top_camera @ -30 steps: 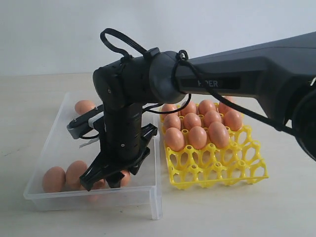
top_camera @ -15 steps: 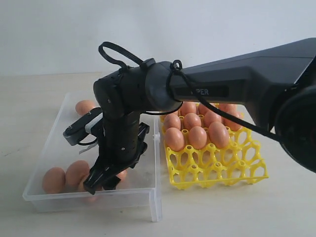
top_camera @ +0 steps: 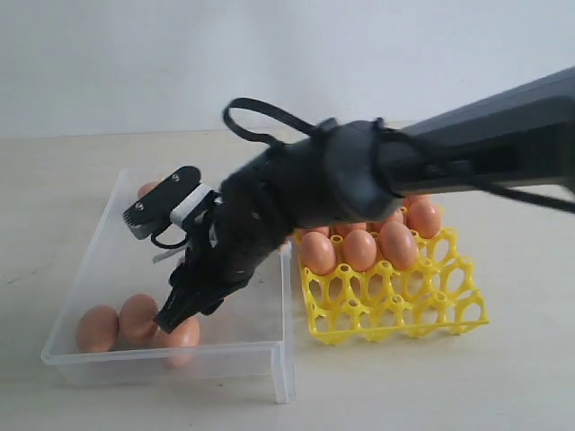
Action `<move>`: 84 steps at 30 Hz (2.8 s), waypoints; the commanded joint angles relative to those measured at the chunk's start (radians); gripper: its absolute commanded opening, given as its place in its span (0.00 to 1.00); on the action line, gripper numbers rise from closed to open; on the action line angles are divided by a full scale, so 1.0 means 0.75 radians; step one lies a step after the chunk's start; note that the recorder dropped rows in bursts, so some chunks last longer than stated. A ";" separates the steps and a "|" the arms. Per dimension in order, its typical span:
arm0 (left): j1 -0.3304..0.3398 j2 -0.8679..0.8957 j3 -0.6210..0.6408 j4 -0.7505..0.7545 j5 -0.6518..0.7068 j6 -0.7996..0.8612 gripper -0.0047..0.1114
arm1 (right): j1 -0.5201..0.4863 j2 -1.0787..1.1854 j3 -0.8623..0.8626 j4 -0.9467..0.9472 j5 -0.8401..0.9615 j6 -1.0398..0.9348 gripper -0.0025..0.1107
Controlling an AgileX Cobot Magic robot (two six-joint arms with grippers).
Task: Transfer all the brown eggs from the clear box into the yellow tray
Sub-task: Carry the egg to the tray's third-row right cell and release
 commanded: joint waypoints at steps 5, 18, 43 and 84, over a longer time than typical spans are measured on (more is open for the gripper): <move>0.002 -0.008 -0.005 0.000 -0.008 -0.007 0.04 | -0.176 -0.516 0.728 0.128 -1.017 -0.100 0.02; 0.002 -0.008 -0.005 0.000 -0.008 -0.007 0.04 | -0.533 -0.781 1.335 0.279 -1.573 -0.182 0.02; 0.002 -0.008 -0.005 0.000 -0.008 -0.007 0.04 | -0.770 -0.322 1.264 0.013 -1.775 0.185 0.02; 0.002 -0.008 -0.005 0.000 -0.008 -0.007 0.04 | -0.770 -0.503 1.205 0.023 -1.468 0.147 0.56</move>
